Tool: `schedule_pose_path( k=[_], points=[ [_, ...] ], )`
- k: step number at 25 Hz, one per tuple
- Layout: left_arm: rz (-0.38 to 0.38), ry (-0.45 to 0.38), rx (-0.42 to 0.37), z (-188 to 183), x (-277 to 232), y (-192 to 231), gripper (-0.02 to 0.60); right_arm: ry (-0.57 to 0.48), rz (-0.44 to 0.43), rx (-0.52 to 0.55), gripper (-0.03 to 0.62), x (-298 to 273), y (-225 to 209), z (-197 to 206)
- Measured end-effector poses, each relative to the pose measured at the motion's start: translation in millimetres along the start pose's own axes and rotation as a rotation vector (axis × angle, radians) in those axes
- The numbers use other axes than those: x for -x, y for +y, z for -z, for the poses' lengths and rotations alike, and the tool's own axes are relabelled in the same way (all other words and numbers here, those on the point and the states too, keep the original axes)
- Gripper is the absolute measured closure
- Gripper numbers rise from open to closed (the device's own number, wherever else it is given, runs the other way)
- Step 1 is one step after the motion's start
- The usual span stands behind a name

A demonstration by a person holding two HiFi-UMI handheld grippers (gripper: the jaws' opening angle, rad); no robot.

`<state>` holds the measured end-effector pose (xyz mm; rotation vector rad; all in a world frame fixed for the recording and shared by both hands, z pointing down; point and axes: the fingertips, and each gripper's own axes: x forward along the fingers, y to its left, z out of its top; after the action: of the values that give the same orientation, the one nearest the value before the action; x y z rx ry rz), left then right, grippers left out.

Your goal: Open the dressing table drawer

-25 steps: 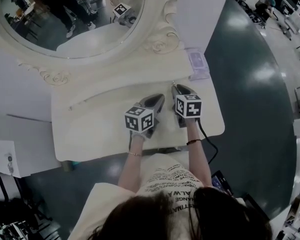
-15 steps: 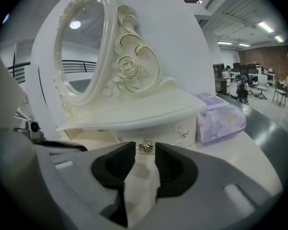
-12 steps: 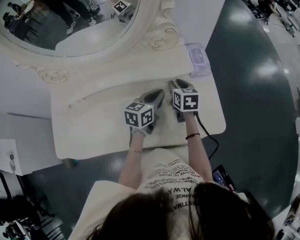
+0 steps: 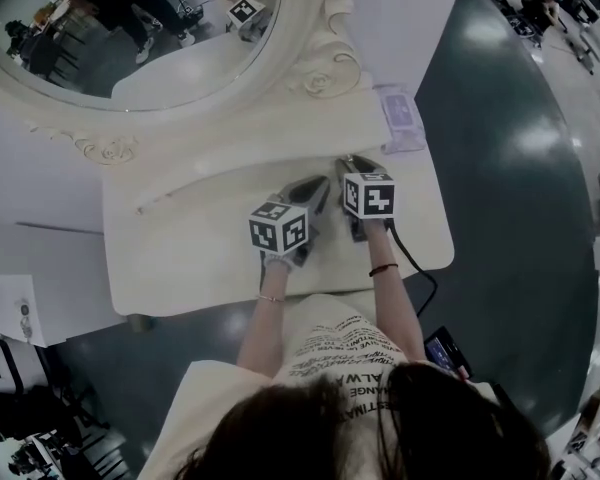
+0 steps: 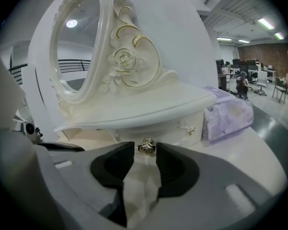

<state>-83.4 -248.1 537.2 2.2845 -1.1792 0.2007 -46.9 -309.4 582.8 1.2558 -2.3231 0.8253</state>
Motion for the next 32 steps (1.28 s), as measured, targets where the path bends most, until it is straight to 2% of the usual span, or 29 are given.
schedule_pose_path(
  k=[8, 32],
  points=[
    [-0.006, 0.003, -0.002, 0, 1, 6, 0.583, 0.027, 0.049, -0.026, 0.484, -2, -6, -1],
    [0.017, 0.027, -0.025, 5, 5, -4, 0.583, 0.034, 0.043, -0.048, 0.488, 9, -2, 5]
  ],
)
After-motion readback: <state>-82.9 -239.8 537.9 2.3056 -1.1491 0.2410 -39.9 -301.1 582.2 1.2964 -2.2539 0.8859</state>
